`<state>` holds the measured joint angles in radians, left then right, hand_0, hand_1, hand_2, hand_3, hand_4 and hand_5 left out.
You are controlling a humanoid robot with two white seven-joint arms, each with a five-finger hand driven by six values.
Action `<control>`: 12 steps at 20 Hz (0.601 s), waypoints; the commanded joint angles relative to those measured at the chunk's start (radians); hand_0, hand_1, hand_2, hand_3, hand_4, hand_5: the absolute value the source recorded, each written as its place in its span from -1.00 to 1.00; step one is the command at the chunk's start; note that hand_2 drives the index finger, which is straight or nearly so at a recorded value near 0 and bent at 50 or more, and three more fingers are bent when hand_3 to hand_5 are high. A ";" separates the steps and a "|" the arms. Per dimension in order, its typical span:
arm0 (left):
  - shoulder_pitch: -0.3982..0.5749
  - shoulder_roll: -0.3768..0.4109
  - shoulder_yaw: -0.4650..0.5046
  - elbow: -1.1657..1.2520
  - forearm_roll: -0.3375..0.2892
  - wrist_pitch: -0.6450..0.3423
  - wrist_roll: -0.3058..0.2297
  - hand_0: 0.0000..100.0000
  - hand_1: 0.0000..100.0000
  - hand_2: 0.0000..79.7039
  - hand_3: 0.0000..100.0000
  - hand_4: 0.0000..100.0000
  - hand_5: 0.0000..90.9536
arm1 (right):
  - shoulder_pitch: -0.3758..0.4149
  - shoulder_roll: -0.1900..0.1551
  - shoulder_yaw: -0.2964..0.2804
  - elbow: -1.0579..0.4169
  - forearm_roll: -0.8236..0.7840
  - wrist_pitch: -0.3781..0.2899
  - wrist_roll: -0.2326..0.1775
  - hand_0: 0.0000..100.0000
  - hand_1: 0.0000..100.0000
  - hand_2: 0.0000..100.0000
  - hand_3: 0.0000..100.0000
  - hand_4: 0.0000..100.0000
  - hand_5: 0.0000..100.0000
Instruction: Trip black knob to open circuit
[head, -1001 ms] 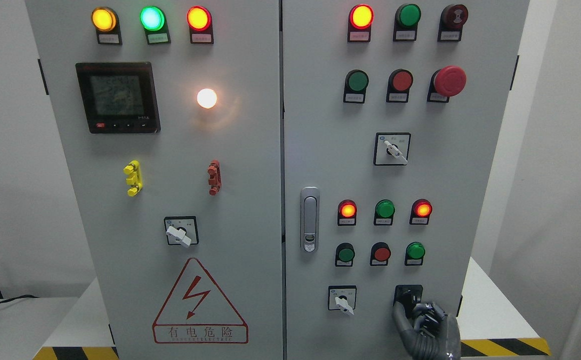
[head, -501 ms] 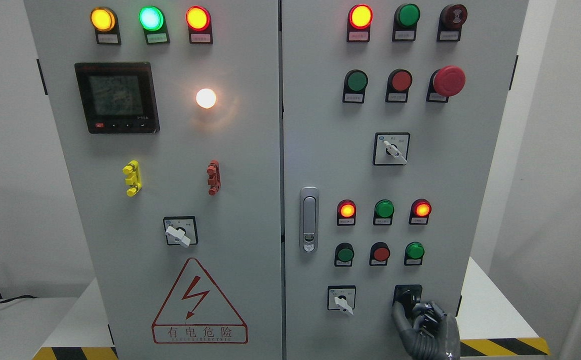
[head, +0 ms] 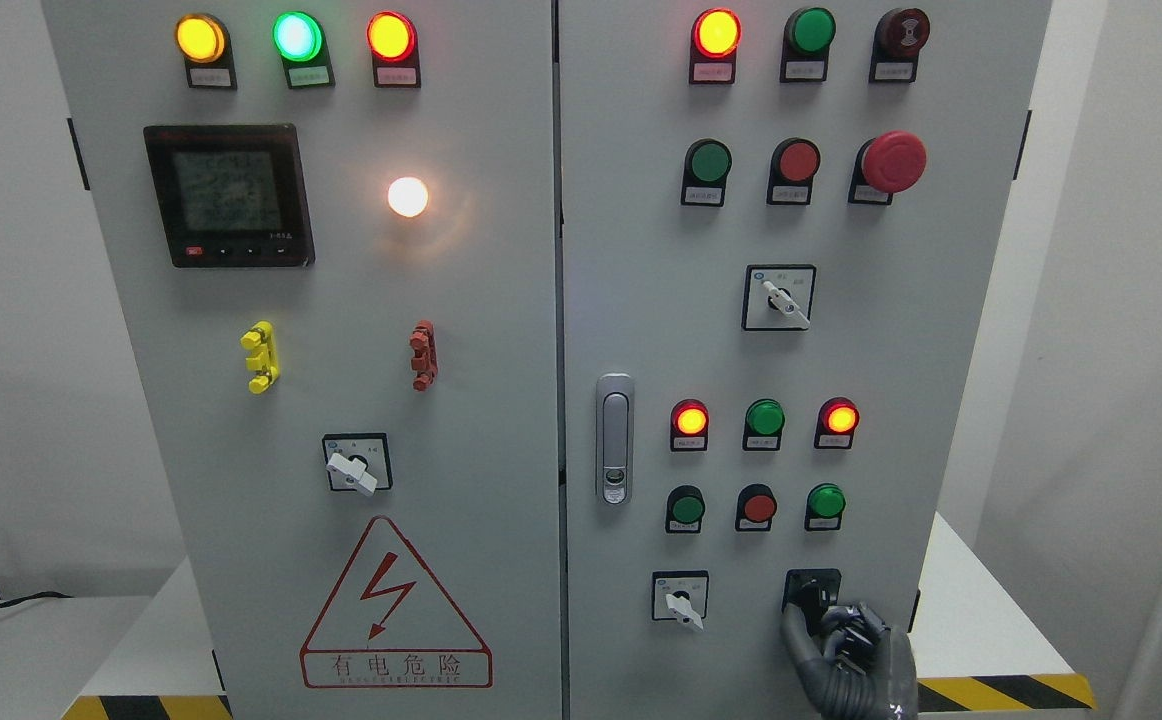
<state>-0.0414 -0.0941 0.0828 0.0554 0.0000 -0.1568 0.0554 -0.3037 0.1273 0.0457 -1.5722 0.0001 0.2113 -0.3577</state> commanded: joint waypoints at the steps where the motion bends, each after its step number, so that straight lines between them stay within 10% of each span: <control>1: 0.000 -0.001 0.000 0.000 -0.031 0.000 0.000 -0.76 -0.22 -1.00 -1.00 -1.00 -1.00 | 0.001 0.000 0.002 0.000 -0.009 -0.001 0.046 -0.12 0.76 0.26 1.00 0.86 0.98; 12: 0.000 -0.001 0.000 0.001 -0.031 0.000 0.000 -0.76 -0.22 -1.00 -1.00 -1.00 -1.00 | 0.000 -0.002 0.008 0.003 0.001 -0.003 0.046 -0.10 0.77 0.25 0.99 0.85 0.97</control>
<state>-0.0414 -0.0941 0.0829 0.0554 0.0000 -0.1568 0.0554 -0.3036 0.1268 0.0500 -1.5720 0.0000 0.2113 -0.3577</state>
